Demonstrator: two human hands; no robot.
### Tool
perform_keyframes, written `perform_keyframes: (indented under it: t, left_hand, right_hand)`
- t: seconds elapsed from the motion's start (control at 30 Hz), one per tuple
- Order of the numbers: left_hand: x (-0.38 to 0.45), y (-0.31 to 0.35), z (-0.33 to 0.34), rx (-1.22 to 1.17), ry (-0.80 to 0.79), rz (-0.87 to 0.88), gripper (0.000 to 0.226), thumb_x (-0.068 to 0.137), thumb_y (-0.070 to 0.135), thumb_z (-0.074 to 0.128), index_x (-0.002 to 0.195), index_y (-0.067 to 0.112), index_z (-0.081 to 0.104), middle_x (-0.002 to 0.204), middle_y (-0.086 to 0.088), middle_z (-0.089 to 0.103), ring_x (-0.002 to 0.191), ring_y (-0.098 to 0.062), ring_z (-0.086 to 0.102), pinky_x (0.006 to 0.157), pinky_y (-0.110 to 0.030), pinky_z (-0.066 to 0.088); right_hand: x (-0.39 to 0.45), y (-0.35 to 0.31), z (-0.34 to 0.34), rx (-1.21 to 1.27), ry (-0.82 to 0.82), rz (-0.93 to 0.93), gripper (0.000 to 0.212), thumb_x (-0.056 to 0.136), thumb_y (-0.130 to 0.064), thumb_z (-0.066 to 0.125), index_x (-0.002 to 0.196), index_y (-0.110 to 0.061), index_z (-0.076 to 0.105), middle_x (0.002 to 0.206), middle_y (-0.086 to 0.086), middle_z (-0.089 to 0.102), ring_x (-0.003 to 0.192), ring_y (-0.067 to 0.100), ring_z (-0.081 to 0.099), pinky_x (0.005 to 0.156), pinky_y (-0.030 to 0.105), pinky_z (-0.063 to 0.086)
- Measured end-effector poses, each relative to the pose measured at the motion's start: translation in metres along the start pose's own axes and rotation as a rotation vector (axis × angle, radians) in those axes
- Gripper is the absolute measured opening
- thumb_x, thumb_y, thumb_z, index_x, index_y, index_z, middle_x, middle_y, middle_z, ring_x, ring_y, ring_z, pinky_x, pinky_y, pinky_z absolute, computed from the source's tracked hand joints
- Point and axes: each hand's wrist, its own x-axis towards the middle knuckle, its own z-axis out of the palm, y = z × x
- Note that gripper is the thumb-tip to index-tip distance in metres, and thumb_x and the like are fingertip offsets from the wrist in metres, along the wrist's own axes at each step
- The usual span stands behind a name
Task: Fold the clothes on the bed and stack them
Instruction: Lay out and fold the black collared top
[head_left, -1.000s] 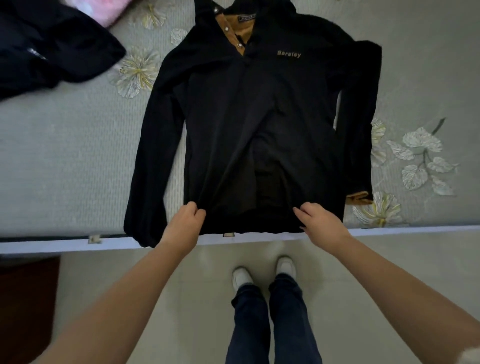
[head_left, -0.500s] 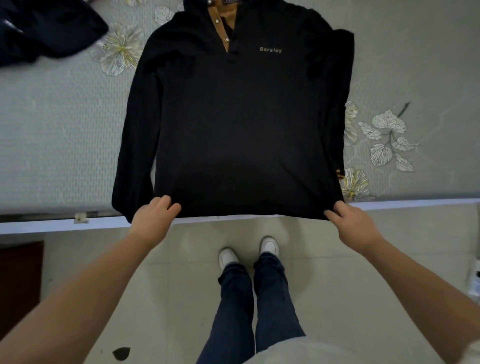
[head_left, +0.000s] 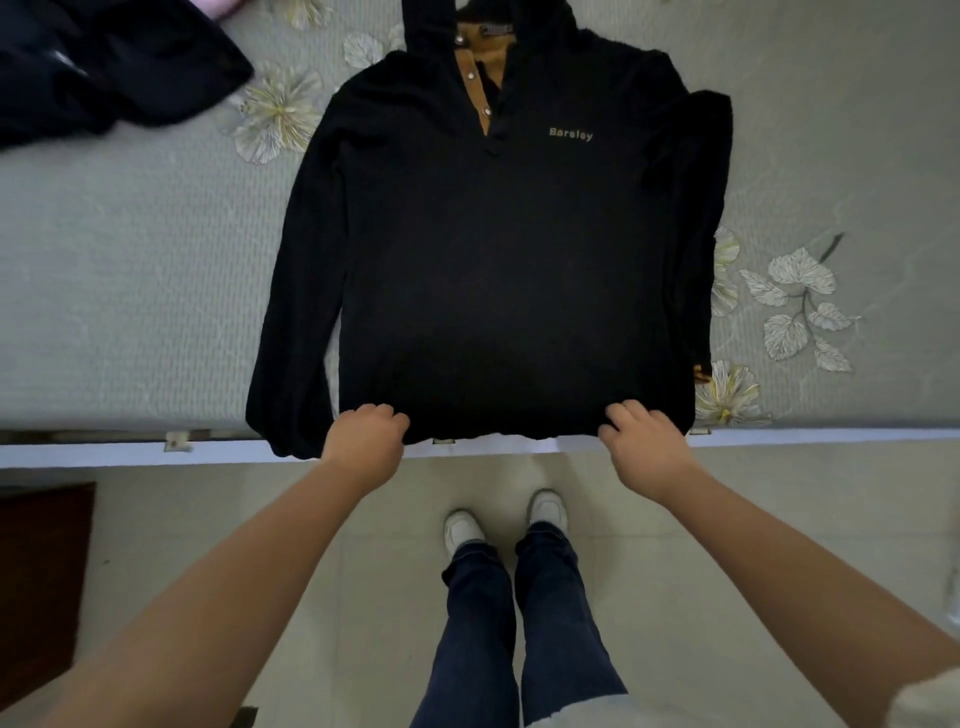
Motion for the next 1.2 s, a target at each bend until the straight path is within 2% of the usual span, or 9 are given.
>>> perform_keyframes:
  t: [0.23, 0.4, 0.57, 0.73, 0.8, 0.87, 0.97, 1.07, 1.2]
  left_hand:
    - [0.024, -0.028, -0.050, -0.356, 0.286, -0.095, 0.026, 0.090, 0.011, 0.042, 0.109, 0.004, 0.060, 0.104, -0.011, 0.059, 0.097, -0.026, 0.053, 0.072, -0.035, 0.043]
    - [0.069, -0.050, -0.095, -0.474, 0.393, -0.221, 0.030, 0.089, 0.010, 0.044, 0.117, 0.004, 0.055, 0.108, -0.012, 0.057, 0.098, -0.026, 0.052, 0.074, -0.036, 0.046]
    - [0.109, -0.085, -0.123, -0.693, 0.329, -0.602, 0.033, 0.090, 0.007, 0.043, 0.121, -0.002, 0.047, 0.116, -0.020, 0.053, 0.106, -0.033, 0.050, 0.082, -0.039, 0.042]
    - [0.140, -0.130, -0.096, -0.703, 0.204, -0.793, 0.036, 0.095, 0.021, 0.042, 0.124, -0.002, 0.042, 0.122, -0.023, 0.048, 0.113, -0.037, 0.044, 0.087, -0.044, 0.038]
    - [0.148, -0.142, -0.081, -0.726, 0.207, -0.812, 0.032, 0.096, 0.020, 0.041, 0.119, -0.001, 0.048, 0.114, -0.022, 0.052, 0.108, -0.036, 0.047, 0.081, -0.042, 0.039]
    - [0.156, -0.151, -0.067, -0.779, 0.259, -0.766, 0.022, 0.095, 0.014, 0.039, 0.101, 0.000, 0.055, 0.095, -0.018, 0.057, 0.090, -0.033, 0.054, 0.067, -0.036, 0.036]
    - [0.161, -0.166, -0.059, -0.887, 0.366, -0.721, 0.017, 0.095, 0.008, 0.038, 0.081, 0.004, 0.048, 0.071, -0.006, 0.044, 0.067, -0.021, 0.041, 0.053, -0.028, 0.015]
    - [0.165, -0.196, -0.064, -1.063, 0.455, -0.840, 0.012, 0.097, 0.010, 0.035, 0.086, 0.007, 0.041, 0.064, 0.003, 0.035, 0.063, -0.016, 0.036, 0.052, -0.029, 0.015]
    - [0.179, -0.247, -0.082, -1.093, 0.566, -0.846, 0.011, 0.097, 0.009, 0.034, 0.094, 0.003, 0.042, 0.068, 0.000, 0.038, 0.068, -0.021, 0.038, 0.057, -0.027, 0.018]
  right_hand:
    - [0.054, 0.009, -0.087, 0.119, 0.250, -0.044, 0.033, 0.089, -0.010, 0.042, 0.119, -0.003, 0.054, 0.134, 0.012, 0.041, 0.127, 0.023, 0.033, 0.089, 0.031, 0.036]
    - [0.105, 0.041, -0.133, 0.148, 0.294, -0.006, 0.033, 0.092, -0.014, 0.042, 0.122, -0.008, 0.054, 0.135, 0.008, 0.041, 0.127, 0.022, 0.033, 0.093, 0.028, 0.037]
    - [0.158, 0.061, -0.169, 0.224, 0.289, 0.008, 0.033, 0.093, -0.015, 0.043, 0.124, -0.011, 0.053, 0.132, 0.005, 0.043, 0.125, 0.020, 0.035, 0.095, 0.027, 0.038]
    - [0.216, 0.044, -0.195, 0.293, 0.318, -0.079, 0.033, 0.093, -0.014, 0.047, 0.124, -0.009, 0.054, 0.129, 0.006, 0.048, 0.123, 0.020, 0.040, 0.097, 0.029, 0.041]
    - [0.242, 0.032, -0.209, 0.315, 0.356, -0.134, 0.032, 0.093, -0.011, 0.046, 0.123, -0.004, 0.055, 0.125, 0.012, 0.052, 0.120, 0.025, 0.043, 0.095, 0.034, 0.043]
    - [0.271, 0.022, -0.228, 0.340, 0.402, -0.168, 0.031, 0.093, -0.007, 0.046, 0.121, 0.001, 0.056, 0.120, 0.018, 0.055, 0.116, 0.033, 0.046, 0.092, 0.041, 0.044]
    - [0.317, 0.010, -0.260, 0.281, 0.448, -0.149, 0.031, 0.093, -0.006, 0.042, 0.121, 0.002, 0.055, 0.119, 0.021, 0.055, 0.114, 0.035, 0.046, 0.092, 0.045, 0.041]
    - [0.358, 0.001, -0.293, 0.216, 0.431, -0.074, 0.038, 0.090, -0.004, 0.041, 0.128, -0.005, 0.049, 0.130, 0.015, 0.047, 0.119, 0.033, 0.039, 0.093, 0.044, 0.036]
    - [0.398, -0.004, -0.330, 0.045, 0.323, 0.030, 0.043, 0.089, -0.003, 0.041, 0.131, -0.011, 0.044, 0.136, 0.010, 0.039, 0.119, 0.033, 0.037, 0.090, 0.043, 0.037]
